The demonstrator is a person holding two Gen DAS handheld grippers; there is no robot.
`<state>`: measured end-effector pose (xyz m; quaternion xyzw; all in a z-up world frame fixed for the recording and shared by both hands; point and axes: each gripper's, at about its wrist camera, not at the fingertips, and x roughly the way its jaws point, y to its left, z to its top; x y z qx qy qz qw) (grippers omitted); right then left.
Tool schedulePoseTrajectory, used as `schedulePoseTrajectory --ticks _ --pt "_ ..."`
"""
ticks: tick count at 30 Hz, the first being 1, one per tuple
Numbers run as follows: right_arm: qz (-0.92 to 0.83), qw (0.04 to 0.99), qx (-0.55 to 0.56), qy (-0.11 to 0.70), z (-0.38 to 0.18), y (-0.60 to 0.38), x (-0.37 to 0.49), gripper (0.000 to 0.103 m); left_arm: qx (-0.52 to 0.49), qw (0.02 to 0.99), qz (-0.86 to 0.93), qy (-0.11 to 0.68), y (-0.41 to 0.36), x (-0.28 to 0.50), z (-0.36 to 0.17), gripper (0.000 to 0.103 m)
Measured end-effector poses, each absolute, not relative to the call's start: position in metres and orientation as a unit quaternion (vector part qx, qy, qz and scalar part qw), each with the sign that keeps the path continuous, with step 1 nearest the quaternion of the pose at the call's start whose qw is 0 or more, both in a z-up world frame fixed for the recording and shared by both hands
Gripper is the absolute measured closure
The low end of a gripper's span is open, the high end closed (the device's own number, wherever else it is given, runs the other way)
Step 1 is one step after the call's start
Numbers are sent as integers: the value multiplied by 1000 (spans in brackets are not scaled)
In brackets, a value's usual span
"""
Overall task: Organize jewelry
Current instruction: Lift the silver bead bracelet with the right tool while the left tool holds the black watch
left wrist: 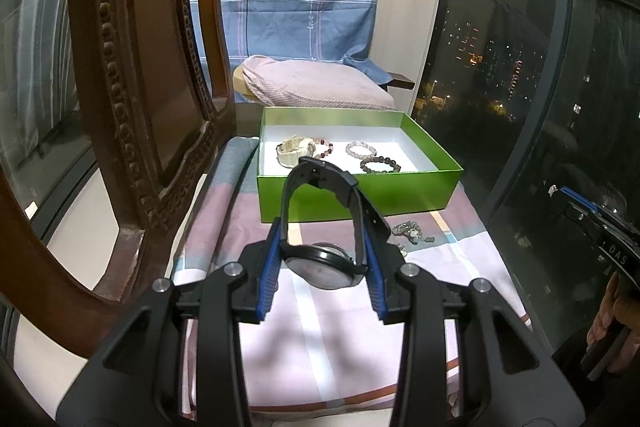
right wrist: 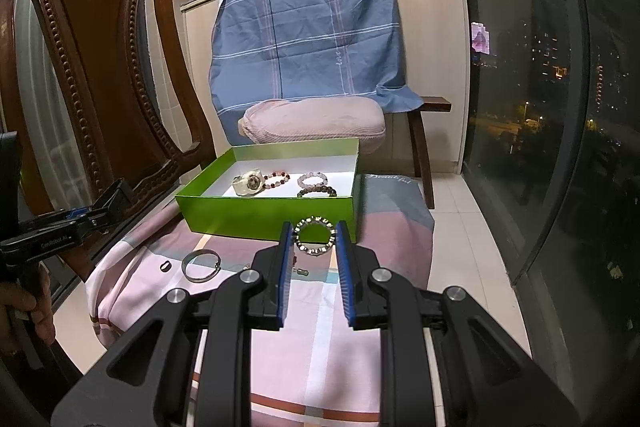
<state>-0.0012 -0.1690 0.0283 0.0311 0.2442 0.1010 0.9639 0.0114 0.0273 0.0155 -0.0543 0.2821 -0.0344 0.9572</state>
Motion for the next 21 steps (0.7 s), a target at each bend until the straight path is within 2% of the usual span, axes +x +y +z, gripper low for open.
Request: schedulePoseTrajectory --ticks 21 --pt "102 963 27 249 28 -168 0 82 -50 956 -38 286 25 12 17 66"
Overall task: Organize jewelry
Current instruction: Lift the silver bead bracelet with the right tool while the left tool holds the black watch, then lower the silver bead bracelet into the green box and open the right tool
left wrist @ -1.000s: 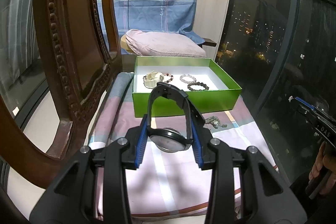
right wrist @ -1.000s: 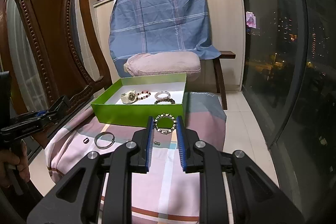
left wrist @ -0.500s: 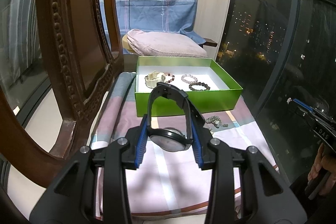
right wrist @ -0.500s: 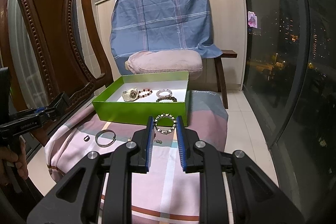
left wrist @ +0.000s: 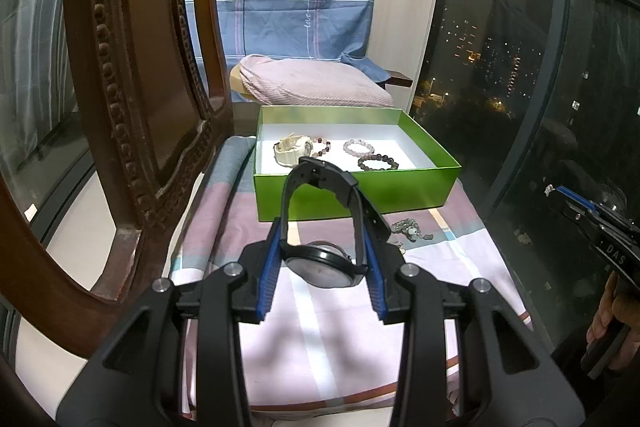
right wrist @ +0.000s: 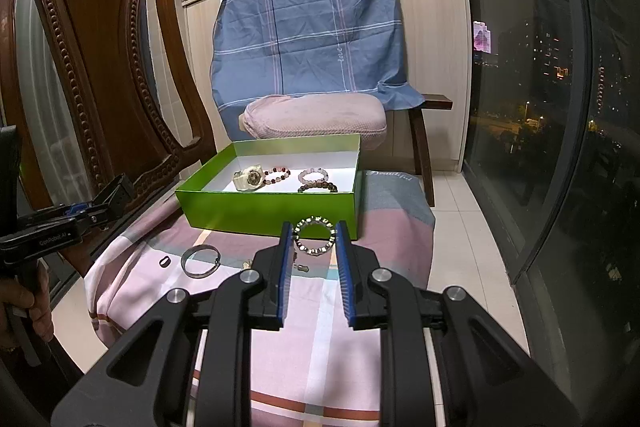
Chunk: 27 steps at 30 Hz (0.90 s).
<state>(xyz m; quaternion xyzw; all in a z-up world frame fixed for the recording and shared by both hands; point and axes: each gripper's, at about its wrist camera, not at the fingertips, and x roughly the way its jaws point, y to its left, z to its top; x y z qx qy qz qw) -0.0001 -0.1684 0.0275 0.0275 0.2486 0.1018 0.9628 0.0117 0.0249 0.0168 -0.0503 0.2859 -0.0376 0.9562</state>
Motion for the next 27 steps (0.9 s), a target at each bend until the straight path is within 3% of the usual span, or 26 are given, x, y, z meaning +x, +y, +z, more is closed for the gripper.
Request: schedulePoseTrajectory --ticks 15,22,27 --pt "107 962 10 252 33 -158 19 82 -50 954 -48 292 23 17 15 66" --pt "112 962 5 251 58 -154 93 82 -48 953 -58 293 20 22 14 66" --pt "106 953 -2 285 47 -141 158 81 -47 951 -59 300 21 26 12 66"
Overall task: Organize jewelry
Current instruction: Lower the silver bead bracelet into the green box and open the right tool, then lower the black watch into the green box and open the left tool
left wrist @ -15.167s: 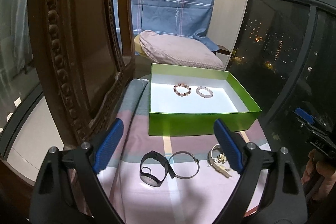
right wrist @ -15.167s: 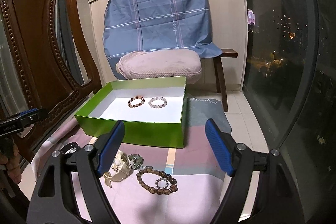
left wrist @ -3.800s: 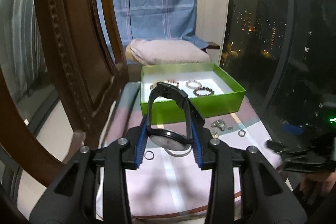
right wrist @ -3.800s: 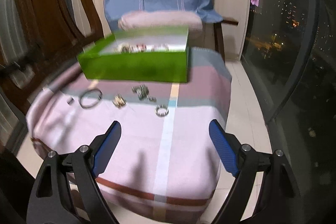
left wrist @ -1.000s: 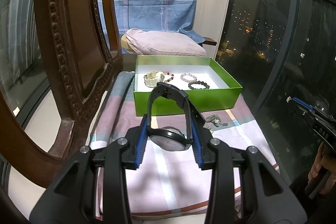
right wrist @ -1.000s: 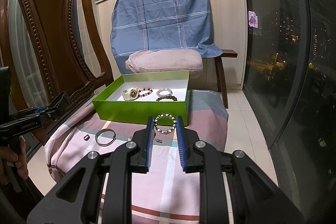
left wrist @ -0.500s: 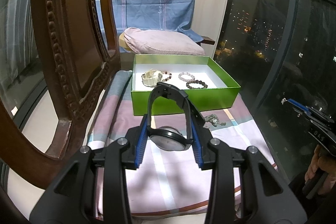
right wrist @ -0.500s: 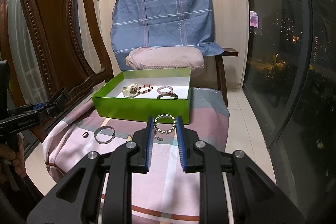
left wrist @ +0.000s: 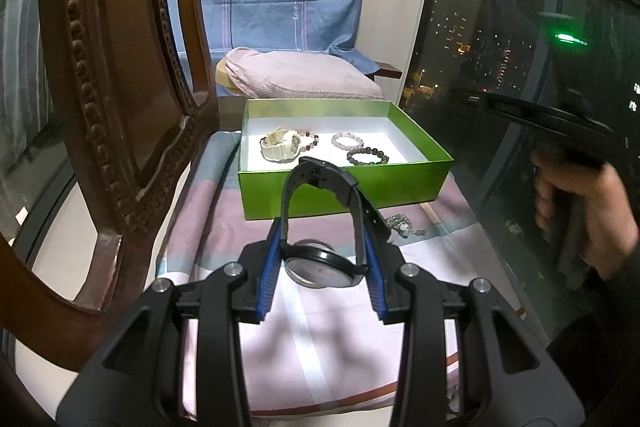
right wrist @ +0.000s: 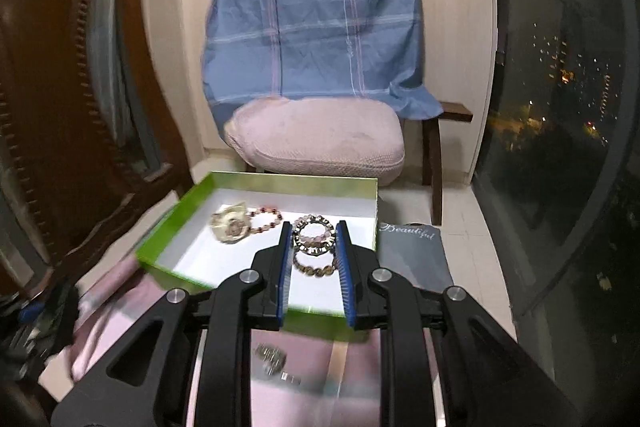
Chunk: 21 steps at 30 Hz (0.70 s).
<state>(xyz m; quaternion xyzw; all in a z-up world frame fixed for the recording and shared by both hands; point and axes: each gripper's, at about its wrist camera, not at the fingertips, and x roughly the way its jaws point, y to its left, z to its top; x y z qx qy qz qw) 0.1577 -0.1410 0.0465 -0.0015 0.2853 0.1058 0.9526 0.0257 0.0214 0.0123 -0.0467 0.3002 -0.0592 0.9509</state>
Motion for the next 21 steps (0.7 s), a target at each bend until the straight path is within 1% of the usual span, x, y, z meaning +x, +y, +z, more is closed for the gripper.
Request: schedulePoseTrajectory --ticks 2,3,5,6,8,9,10,13,17,21 --pt "94 944 -20 317 30 -136 181 61 -46 951 -61 301 22 25 13 66" --pt "82 942 -28 325 24 -136 185 54 -45 951 -61 301 22 25 13 66" --pt "82 943 -6 323 22 -143 175 54 -43 950 -59 302 22 25 12 66" --pt "93 947 10 307 26 -149 161 54 -44 950 -58 303 23 26 12 66" --pt "97 961 25 257 35 -163 118 42 -44 950 -58 304 23 26 11 66" --pt "89 966 34 239 37 -171 101 33 -45 950 -57 305 24 26 10 66" --pt "76 968 60 230 37 -184 82 31 -46 949 -56 306 25 26 9 66" --pt "90 964 113 222 41 -203 61 31 -54 948 -56 309 26 25 9 66" --pt "76 973 59 211 40 -199 57 31 -65 946 -59 313 22 31 9 66" --pt "87 968 83 220 36 -207 65 31 -62 943 -63 321 11 49 15 66"
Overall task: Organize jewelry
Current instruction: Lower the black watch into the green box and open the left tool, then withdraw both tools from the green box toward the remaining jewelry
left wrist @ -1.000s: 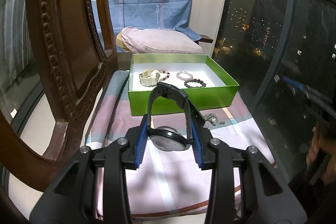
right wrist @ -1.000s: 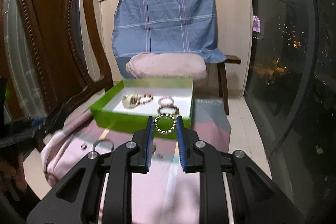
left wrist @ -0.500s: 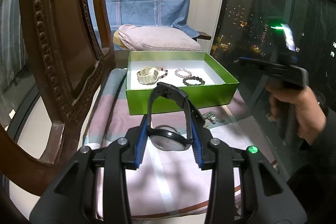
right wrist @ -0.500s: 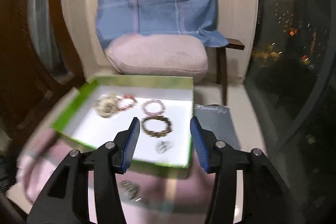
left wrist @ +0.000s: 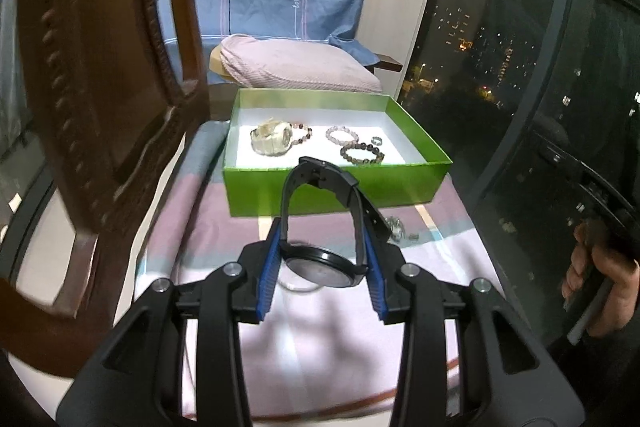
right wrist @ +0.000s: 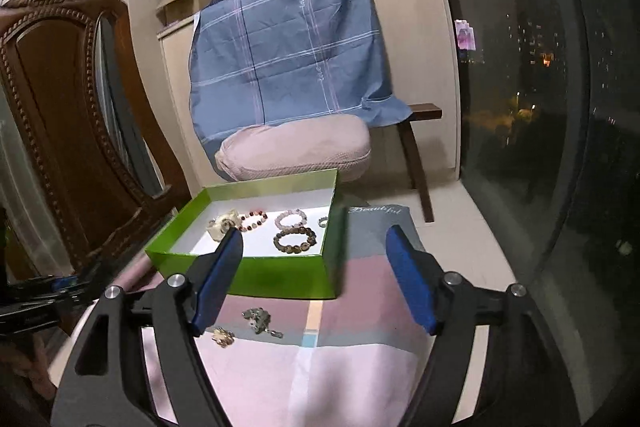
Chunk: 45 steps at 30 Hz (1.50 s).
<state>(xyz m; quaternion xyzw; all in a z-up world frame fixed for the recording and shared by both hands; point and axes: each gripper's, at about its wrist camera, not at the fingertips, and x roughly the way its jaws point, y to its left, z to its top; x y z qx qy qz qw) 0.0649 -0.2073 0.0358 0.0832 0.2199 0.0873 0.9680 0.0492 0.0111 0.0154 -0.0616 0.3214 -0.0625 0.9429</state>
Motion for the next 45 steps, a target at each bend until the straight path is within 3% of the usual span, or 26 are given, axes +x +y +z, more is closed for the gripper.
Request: schedulePoseTrajectory --ticks 8,9,10,11,17,20,28,41,44,45 --pt "91 961 117 233 35 -223 78 31 -30 937 -75 340 -21 135 39 58" --pt "90 960 118 236 35 -224 79 31 -26 937 -72 341 -24 147 41 46" --pt "91 960 120 236 35 -224 79 31 -17 934 -63 350 -27 162 40 26" --pt "92 960 121 237 35 -225 79 31 -14 932 -59 357 -27 169 38 22" --pt "93 961 119 233 37 -225 74 31 -31 940 -52 336 -6 139 49 22" --pt "98 960 114 236 37 -222 74 31 -49 947 -52 312 16 98 52 17" --pt "117 957 63 257 28 -192 76 31 -143 946 -10 290 80 40 19 15" --pt "120 948 -13 294 5 -149 85 31 -99 945 -23 310 70 48 14 15" --pt "122 947 -10 299 4 -151 84 31 -62 933 -29 353 58 55 -2 19" --pt "122 946 -10 300 5 -150 84 31 -43 927 -27 373 52 59 -11 26"
